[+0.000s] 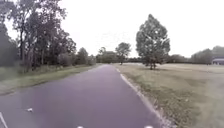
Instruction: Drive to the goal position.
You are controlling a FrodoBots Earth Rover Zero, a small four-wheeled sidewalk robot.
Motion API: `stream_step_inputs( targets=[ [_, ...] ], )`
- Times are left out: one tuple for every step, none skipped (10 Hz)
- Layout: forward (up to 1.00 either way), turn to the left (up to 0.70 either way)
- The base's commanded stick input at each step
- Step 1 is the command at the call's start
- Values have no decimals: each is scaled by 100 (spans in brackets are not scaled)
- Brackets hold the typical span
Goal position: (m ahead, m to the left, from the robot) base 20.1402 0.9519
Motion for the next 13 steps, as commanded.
stream_step_inputs(
  targets=[
    [70, 0],
    [70, 0],
    [70, 0],
    [70, 0],
    [70, 0],
    [70, 0],
    [70, 0],
    [70, 0],
    [70, 0],
    [70, 0],
    [70, 0],
    [70, 0],
    [70, 0]
  ],
)
